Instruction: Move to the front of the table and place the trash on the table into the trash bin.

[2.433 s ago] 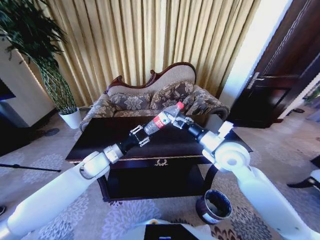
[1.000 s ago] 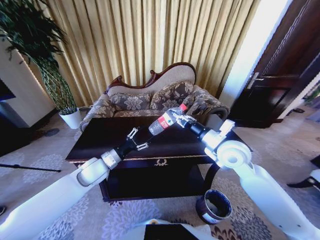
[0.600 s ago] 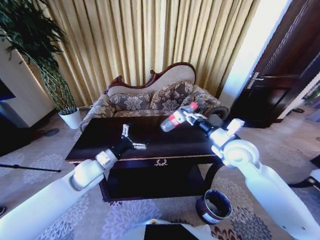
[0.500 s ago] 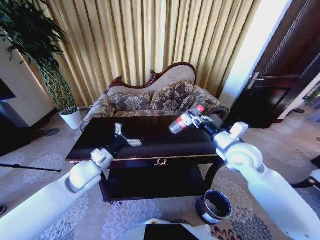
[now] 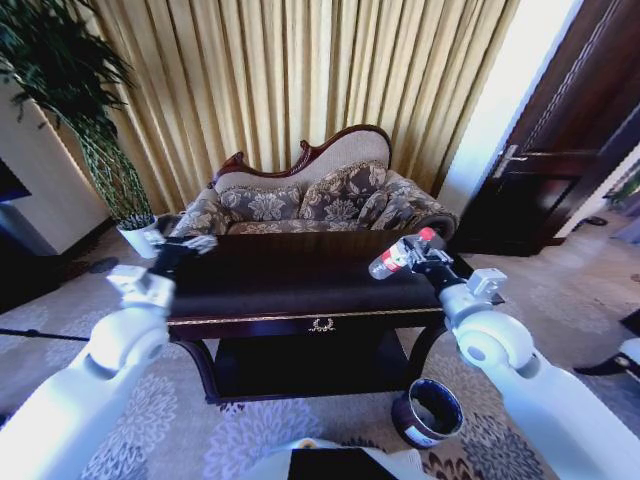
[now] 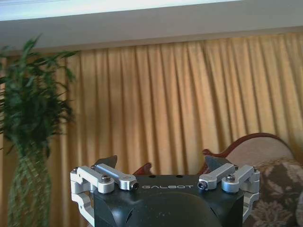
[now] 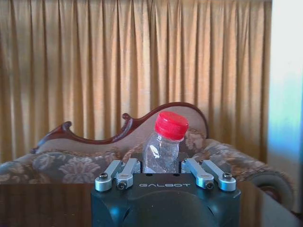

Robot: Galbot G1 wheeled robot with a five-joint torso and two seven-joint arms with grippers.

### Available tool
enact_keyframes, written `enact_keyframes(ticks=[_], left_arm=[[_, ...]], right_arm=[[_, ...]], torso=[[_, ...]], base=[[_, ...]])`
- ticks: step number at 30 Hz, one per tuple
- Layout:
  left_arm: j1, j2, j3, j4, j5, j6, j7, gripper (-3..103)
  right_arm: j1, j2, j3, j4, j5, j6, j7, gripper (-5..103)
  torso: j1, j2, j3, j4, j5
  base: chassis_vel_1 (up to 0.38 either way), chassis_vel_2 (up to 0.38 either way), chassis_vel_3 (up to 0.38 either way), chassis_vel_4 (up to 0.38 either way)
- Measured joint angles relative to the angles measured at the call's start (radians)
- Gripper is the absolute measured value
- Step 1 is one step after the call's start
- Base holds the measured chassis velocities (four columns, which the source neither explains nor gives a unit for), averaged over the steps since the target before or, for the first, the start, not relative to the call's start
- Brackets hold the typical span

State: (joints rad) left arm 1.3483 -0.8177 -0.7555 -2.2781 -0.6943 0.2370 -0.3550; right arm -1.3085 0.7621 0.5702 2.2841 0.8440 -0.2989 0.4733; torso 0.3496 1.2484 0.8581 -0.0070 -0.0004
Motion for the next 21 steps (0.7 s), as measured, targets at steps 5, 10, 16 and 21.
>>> enact_keyframes(ticks=[5,10,16,21], left_arm=[[0.13,-0.103,-0.144,-0.067,-0.031,0.054,0.037,100],[0.22,-0.178,-0.203,-0.107,-0.03,0.09,0.074,100],[0.268,-0.217,-0.238,-0.188,-0.032,0.137,0.078,100],[0.291,-0.25,-0.238,-0.222,-0.03,0.161,0.079,100]], right_arm=[[-0.111,0.043,0.058,0.041,-0.061,-0.026,0.002,33],[-0.204,0.095,0.087,0.071,-0.12,-0.039,0.008,33],[-0.285,0.14,0.087,0.116,-0.196,-0.039,0.009,33],[-0.312,0.148,0.094,0.154,-0.202,-0.038,0.009,33]], torso=[[0.0,0.0,0.0,-0.0005,0.0002],[0.0,0.0,0.0,-0.0006,0.0002],[0.0,0.0,0.0,-0.0007,0.0004],[0.0,0.0,0.0,-0.0003,0.0002]], base=[[0.0,0.0,0.0,0.0],[0.0,0.0,0.0,0.0],[0.0,0.0,0.0,0.0],[0.0,0.0,0.0,0.0]])
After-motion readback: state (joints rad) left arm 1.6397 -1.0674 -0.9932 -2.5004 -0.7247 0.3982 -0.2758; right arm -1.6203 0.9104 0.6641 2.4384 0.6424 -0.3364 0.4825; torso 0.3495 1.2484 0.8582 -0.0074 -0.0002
